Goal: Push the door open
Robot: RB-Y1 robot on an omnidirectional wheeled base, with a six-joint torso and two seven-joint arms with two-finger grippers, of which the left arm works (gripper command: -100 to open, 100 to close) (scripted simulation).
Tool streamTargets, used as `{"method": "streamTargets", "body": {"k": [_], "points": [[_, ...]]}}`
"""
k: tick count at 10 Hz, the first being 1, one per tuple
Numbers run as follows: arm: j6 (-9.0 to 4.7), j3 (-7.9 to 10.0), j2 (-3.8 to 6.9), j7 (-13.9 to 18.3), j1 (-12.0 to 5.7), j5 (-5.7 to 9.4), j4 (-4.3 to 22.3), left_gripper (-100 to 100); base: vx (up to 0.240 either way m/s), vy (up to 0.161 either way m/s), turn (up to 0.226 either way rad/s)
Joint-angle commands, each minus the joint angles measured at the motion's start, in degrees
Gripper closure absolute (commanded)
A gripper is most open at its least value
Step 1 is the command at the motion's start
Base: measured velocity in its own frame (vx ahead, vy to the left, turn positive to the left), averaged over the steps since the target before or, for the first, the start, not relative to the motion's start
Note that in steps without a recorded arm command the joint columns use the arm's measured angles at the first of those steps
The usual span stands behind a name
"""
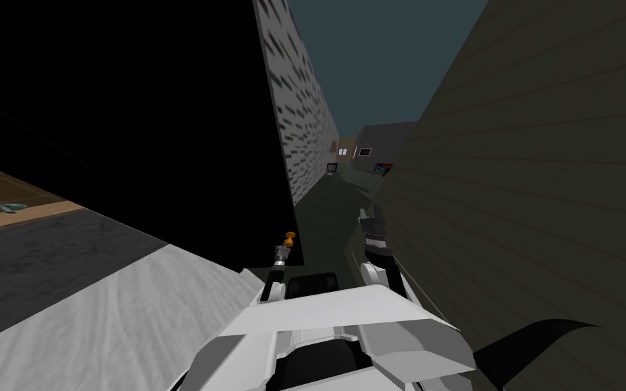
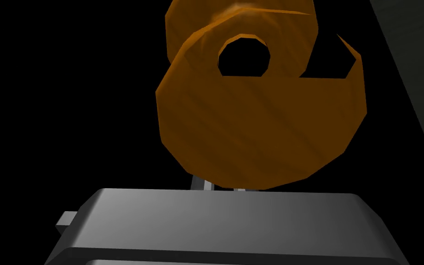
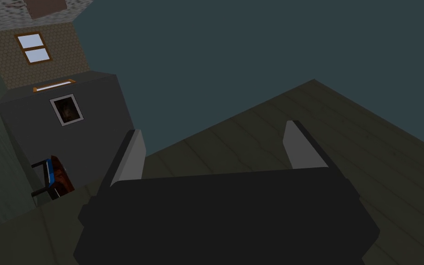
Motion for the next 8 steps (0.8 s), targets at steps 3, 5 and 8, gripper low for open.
{"method": "streamTargets", "body": {"k": [3,5,8], "points": [[-1.59,-0.15,-0.43,4.29,-1.73,1.32,-0.05,100,0.031,-0.026,-0.011],[-0.11,-1.33,-0.45,6.04,1.16,2.78,-1.44,-100,-0.021,0.047,0.014],[-1.06,-3.47,-1.11,10.1,2.88,4.98,-3.25,-100,-0.104,0.059,-0.015]]}}
